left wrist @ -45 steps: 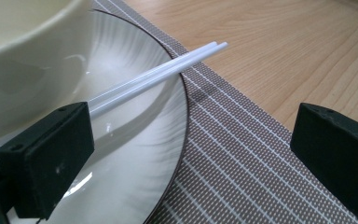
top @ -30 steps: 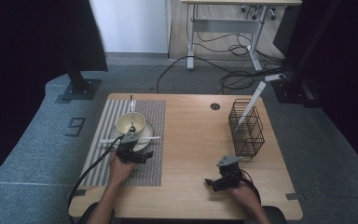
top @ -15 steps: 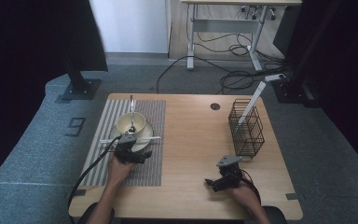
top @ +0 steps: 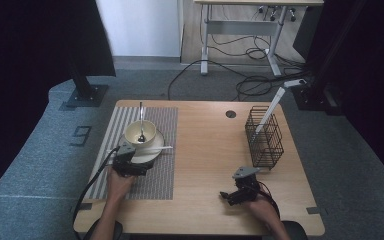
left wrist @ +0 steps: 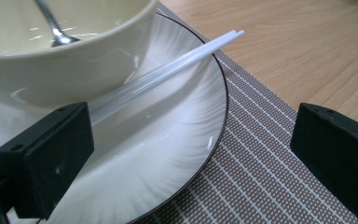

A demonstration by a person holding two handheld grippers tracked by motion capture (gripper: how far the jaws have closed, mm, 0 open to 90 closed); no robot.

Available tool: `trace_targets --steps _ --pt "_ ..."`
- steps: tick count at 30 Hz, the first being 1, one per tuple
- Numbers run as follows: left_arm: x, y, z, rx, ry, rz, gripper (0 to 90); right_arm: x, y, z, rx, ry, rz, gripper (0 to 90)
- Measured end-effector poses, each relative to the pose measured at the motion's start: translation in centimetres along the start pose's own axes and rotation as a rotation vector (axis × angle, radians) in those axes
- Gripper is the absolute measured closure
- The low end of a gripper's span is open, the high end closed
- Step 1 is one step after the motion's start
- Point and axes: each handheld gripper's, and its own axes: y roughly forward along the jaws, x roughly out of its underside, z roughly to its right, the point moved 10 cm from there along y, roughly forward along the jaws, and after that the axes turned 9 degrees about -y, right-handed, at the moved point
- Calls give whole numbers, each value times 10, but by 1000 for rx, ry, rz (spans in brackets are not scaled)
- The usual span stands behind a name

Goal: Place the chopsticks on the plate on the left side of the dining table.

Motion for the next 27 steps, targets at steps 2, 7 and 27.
trace_targets --steps 2,7,27 --pt "1 -3 -5 -17 -3 1 0 0 0 0 -1 -1 0 0" --pt "1 -13 -16 -50 -22 33 0 0 0 0 -1 -1 0 0" --pt "5 -52 -72 -237 -92 132 0 0 0 0 -1 -1 0 0"
